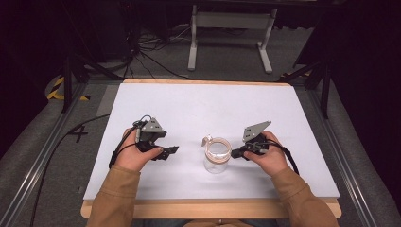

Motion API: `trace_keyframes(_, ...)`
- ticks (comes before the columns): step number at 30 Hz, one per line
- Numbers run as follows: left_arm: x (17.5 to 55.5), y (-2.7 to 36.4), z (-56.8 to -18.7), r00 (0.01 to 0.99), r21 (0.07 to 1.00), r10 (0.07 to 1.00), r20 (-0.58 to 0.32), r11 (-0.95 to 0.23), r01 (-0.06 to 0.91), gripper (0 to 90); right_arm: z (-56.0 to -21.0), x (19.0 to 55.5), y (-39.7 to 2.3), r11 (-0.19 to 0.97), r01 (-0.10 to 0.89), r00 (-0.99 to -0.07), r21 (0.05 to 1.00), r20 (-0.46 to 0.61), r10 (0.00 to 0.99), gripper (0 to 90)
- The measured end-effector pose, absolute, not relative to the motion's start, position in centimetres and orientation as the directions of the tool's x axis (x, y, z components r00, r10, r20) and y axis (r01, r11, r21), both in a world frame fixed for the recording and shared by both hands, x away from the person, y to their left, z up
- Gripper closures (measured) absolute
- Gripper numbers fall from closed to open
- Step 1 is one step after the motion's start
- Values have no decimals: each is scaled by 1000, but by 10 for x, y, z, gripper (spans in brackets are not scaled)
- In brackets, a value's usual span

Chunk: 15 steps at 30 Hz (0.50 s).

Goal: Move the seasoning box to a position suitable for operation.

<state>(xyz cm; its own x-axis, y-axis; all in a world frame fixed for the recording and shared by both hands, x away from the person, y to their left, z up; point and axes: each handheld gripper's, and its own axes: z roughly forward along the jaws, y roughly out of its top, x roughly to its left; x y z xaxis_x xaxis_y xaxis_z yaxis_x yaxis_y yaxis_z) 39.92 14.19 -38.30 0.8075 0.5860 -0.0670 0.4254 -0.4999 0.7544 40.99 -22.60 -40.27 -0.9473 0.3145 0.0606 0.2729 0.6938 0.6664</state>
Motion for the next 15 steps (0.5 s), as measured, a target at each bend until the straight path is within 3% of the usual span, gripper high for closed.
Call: trace_keyframes(15,408,135,-383,810,767,582,-69,-488,416,268,-413,387,-196,736,208,-974,644,63,220,900)
